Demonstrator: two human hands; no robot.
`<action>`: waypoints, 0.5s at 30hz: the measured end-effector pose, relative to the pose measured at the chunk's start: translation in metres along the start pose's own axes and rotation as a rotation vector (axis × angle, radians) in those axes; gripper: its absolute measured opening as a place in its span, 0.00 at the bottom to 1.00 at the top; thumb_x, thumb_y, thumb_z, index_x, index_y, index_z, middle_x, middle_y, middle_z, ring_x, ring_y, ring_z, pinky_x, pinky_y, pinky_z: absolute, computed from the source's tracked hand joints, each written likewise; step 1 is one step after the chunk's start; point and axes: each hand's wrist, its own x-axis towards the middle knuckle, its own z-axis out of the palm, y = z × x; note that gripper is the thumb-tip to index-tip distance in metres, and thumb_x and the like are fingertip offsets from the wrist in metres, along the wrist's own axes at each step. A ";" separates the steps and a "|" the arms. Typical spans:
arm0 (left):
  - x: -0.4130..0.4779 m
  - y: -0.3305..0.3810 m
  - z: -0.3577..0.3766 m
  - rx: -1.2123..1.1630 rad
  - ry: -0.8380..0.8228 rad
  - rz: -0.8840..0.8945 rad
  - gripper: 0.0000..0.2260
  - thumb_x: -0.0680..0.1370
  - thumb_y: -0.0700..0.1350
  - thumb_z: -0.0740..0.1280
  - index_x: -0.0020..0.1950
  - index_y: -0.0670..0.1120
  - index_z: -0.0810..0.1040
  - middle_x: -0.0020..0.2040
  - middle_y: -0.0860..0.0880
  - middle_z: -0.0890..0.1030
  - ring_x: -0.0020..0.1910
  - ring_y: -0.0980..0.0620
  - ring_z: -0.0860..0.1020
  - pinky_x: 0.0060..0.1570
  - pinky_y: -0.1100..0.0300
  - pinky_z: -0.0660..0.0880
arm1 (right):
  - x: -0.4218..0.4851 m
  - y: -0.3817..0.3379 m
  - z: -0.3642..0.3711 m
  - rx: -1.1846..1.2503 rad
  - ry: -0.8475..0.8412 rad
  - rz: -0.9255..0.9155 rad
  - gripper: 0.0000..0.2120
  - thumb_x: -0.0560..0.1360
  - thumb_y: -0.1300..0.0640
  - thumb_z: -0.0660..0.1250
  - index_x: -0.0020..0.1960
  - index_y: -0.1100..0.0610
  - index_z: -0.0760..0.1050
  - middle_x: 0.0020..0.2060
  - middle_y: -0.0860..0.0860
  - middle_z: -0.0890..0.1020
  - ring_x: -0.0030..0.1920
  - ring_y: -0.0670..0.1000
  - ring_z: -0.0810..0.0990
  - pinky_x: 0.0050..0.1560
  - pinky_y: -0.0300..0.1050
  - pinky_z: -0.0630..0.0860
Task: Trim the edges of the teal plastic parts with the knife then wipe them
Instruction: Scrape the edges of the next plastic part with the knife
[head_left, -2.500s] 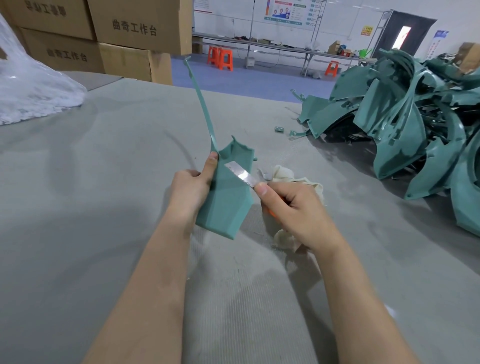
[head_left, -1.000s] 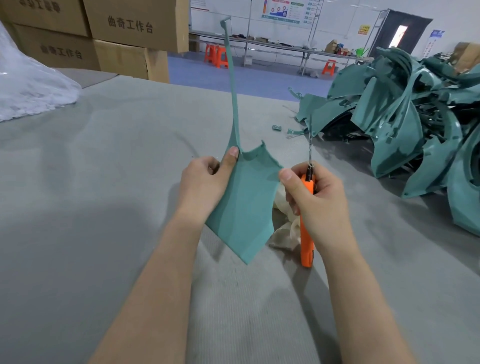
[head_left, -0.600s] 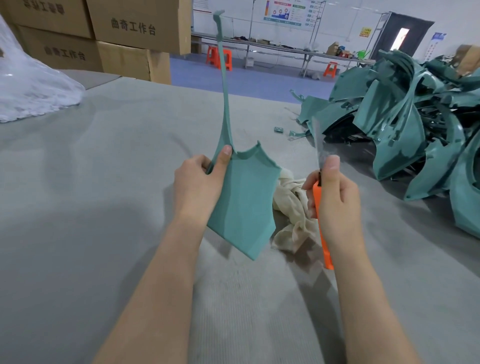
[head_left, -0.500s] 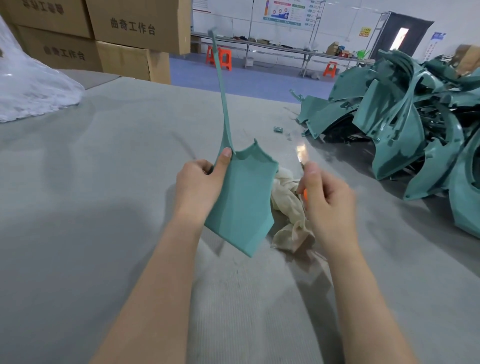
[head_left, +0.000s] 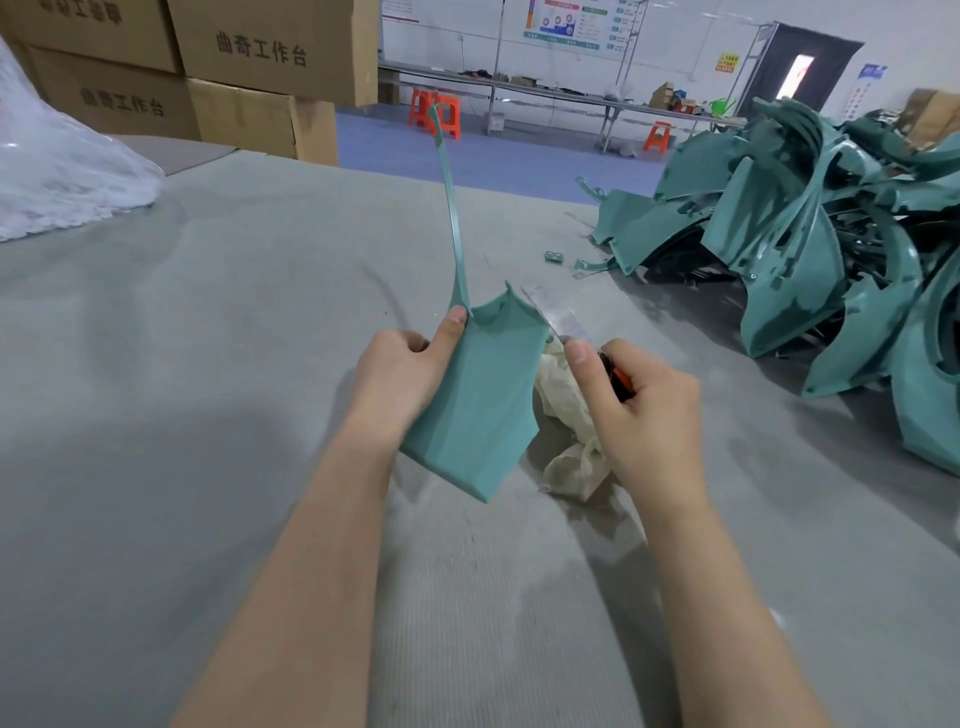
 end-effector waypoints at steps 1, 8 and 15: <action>0.000 0.000 0.000 -0.004 -0.005 -0.001 0.24 0.75 0.66 0.62 0.37 0.45 0.67 0.34 0.43 0.67 0.33 0.48 0.65 0.37 0.56 0.60 | 0.000 -0.001 0.000 0.001 -0.005 -0.008 0.26 0.72 0.33 0.58 0.29 0.53 0.60 0.21 0.45 0.64 0.26 0.47 0.62 0.29 0.39 0.57; 0.004 -0.005 0.000 -0.062 -0.026 -0.017 0.23 0.73 0.67 0.63 0.39 0.46 0.72 0.35 0.44 0.72 0.34 0.49 0.70 0.37 0.56 0.63 | -0.002 0.001 0.002 -0.016 -0.056 -0.056 0.25 0.75 0.38 0.61 0.29 0.54 0.60 0.22 0.47 0.62 0.27 0.48 0.61 0.32 0.42 0.57; 0.005 -0.007 -0.003 -0.129 -0.006 -0.024 0.24 0.73 0.67 0.64 0.38 0.45 0.70 0.34 0.44 0.70 0.33 0.50 0.68 0.37 0.57 0.62 | -0.004 -0.001 0.004 0.036 -0.146 -0.109 0.28 0.74 0.36 0.58 0.30 0.58 0.63 0.24 0.47 0.62 0.28 0.47 0.61 0.31 0.44 0.59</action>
